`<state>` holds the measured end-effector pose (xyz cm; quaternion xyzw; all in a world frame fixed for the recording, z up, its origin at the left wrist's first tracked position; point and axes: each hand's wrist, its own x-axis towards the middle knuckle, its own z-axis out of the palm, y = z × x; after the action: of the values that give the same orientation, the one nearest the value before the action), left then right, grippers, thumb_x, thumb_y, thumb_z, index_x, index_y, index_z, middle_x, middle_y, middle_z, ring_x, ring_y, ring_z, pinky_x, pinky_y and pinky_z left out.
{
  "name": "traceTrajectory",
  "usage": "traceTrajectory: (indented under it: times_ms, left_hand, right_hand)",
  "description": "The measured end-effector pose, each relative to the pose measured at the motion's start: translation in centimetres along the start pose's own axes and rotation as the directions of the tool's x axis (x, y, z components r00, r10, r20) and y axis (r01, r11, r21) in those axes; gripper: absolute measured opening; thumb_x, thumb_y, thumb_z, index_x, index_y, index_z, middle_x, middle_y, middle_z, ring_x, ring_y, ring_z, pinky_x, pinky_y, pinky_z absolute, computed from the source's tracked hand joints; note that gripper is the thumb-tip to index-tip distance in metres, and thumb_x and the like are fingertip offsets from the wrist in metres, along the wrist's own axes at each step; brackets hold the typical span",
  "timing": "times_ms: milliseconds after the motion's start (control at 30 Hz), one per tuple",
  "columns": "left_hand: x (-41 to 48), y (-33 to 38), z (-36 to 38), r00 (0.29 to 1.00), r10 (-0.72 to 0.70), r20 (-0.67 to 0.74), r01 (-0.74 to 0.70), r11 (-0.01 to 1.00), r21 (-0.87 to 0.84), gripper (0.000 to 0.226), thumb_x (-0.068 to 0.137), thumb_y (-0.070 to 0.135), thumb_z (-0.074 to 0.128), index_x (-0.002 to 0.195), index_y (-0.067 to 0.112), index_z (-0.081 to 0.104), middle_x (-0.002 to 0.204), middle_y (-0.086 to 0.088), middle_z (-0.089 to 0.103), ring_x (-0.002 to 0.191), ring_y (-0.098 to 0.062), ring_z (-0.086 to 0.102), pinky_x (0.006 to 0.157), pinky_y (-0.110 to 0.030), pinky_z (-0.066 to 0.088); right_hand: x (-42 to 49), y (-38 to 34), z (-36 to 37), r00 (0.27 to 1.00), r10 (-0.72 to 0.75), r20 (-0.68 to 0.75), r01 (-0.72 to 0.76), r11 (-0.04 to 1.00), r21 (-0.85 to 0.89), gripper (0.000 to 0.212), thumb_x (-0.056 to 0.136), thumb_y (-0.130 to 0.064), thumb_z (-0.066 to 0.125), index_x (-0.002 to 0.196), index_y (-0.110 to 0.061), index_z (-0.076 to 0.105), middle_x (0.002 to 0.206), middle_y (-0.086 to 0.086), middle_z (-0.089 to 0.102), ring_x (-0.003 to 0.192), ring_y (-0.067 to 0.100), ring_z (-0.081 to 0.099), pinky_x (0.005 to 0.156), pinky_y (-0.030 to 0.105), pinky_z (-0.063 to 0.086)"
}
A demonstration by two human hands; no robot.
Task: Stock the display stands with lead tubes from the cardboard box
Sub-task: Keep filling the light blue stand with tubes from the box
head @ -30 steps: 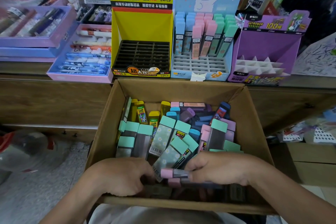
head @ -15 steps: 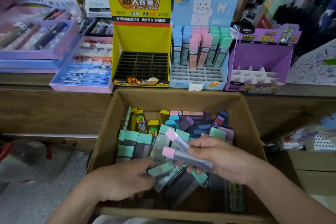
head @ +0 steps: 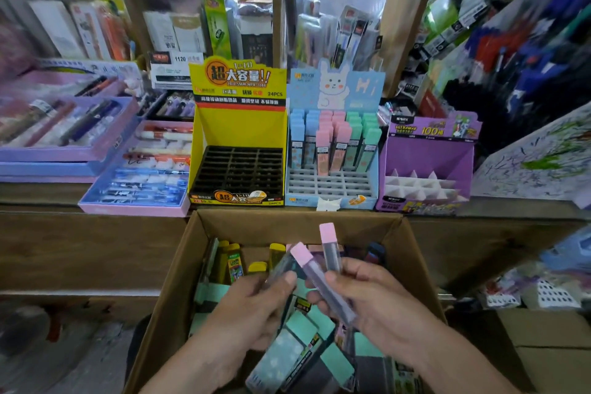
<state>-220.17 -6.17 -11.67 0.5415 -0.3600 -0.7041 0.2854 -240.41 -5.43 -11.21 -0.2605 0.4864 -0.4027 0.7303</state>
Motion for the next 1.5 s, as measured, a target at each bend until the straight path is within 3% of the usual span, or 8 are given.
traceTrajectory:
  times_ms: [300, 533, 700, 833, 1000, 1200, 1367, 1500]
  left_hand:
    - [1.5, 0.7, 2.1, 0.988, 0.137, -0.072, -0.146, 0.981, -0.13, 0.012, 0.09, 0.013, 0.073, 0.082, 0.005, 0.068, 0.051, -0.009, 0.039, 0.037, -0.012, 0.027, 0.037, -0.015, 0.019]
    - [2.6, 0.0, 2.1, 0.978, 0.176, -0.107, -0.187, 0.977, -0.102, 0.013, 0.088, 0.008, 0.074, 0.077, 0.005, 0.067, 0.041, -0.005, 0.044, 0.029, -0.01, 0.034, 0.031, -0.018, 0.027]
    - [2.6, 0.2, 2.2, 0.977, 0.172, -0.127, -0.188, 0.974, -0.128, 0.016, 0.083, 0.0, 0.077, 0.097, -0.003, 0.07, 0.07, -0.017, 0.074, 0.062, -0.028, 0.074, 0.06, -0.03, 0.056]
    - [2.0, 0.5, 2.3, 0.989, 0.136, -0.066, -0.144, 0.977, -0.155, 0.007, 0.089, 0.003, 0.071, 0.094, -0.002, 0.071, 0.043, 0.001, 0.059, 0.031, -0.004, 0.053, 0.033, -0.012, 0.038]
    - [1.9, 0.5, 2.1, 0.993, 0.087, -0.084, -0.097, 0.988, -0.123, 0.016, 0.09, 0.014, 0.072, 0.098, 0.001, 0.07, 0.042, 0.0, 0.049, 0.03, -0.009, 0.041, 0.033, -0.014, 0.031]
    - [2.5, 0.2, 1.5, 0.984, 0.058, -0.169, -0.079, 0.989, -0.123, 0.024, 0.091, 0.026, 0.073, 0.106, 0.008, 0.069, 0.058, -0.008, 0.06, 0.041, -0.015, 0.051, 0.038, -0.021, 0.037]
    - [2.6, 0.4, 1.3, 0.982, 0.051, -0.182, -0.069, 0.993, -0.096, 0.026, 0.092, 0.024, 0.071, 0.106, 0.002, 0.069, 0.057, -0.009, 0.06, 0.043, -0.018, 0.051, 0.04, -0.024, 0.038]
    - [2.5, 0.6, 1.3, 0.983, 0.051, -0.175, -0.069, 0.993, -0.097, 0.024, 0.093, 0.02, 0.069, 0.107, 0.0, 0.068, 0.062, -0.012, 0.069, 0.042, -0.02, 0.049, 0.044, -0.026, 0.037]
  right_hand:
    - [1.0, 0.4, 1.2, 0.999, -0.043, 0.018, 0.043, 0.999, 0.019, 0.027, 0.088, -0.006, 0.067, 0.114, -0.001, 0.074, 0.113, 0.03, 0.071, 0.098, 0.039, 0.071, 0.093, 0.049, 0.059]
    - [1.1, 0.6, 1.5, 0.993, -0.104, -0.051, 0.1, 0.992, -0.079, 0.021, 0.099, 0.001, 0.058, 0.116, 0.003, 0.071, 0.109, 0.026, 0.075, 0.103, 0.038, 0.073, 0.083, 0.039, 0.061]
    - [1.5, 0.6, 1.4, 0.993, -0.095, -0.076, 0.09, 0.994, -0.064, 0.024, 0.097, -0.001, 0.06, 0.119, 0.003, 0.07, 0.114, 0.028, 0.073, 0.11, 0.044, 0.07, 0.087, 0.042, 0.062]
    - [2.0, 1.0, 1.0, 0.991, -0.109, -0.076, 0.093, 0.978, -0.188, 0.023, 0.096, -0.004, 0.064, 0.118, -0.004, 0.073, 0.113, 0.019, 0.076, 0.113, 0.034, 0.071, 0.104, 0.044, 0.054]
    - [2.3, 1.4, 0.6, 0.985, -0.157, -0.068, 0.128, 0.941, -0.312, 0.019, 0.097, -0.013, 0.066, 0.111, -0.013, 0.078, 0.109, 0.013, 0.078, 0.111, 0.03, 0.072, 0.104, 0.045, 0.054]
    - [1.8, 0.0, 0.1, 0.976, -0.191, -0.1, 0.144, 0.921, -0.362, 0.029, 0.104, -0.006, 0.054, 0.123, -0.023, 0.069, 0.105, 0.007, 0.079, 0.091, 0.022, 0.076, 0.076, 0.029, 0.06]
    - [2.1, -1.2, 0.0, 0.959, -0.194, -0.204, 0.147, 0.963, -0.226, 0.023, 0.104, -0.025, 0.055, 0.115, -0.028, 0.076, 0.096, 0.008, 0.078, 0.073, 0.015, 0.069, 0.067, 0.025, 0.056]
    - [2.4, -1.8, -0.4, 0.948, -0.229, -0.22, 0.192, 0.965, -0.177, 0.022, 0.098, -0.015, 0.066, 0.112, -0.026, 0.08, 0.091, 0.007, 0.076, 0.074, 0.014, 0.069, 0.068, 0.024, 0.056]
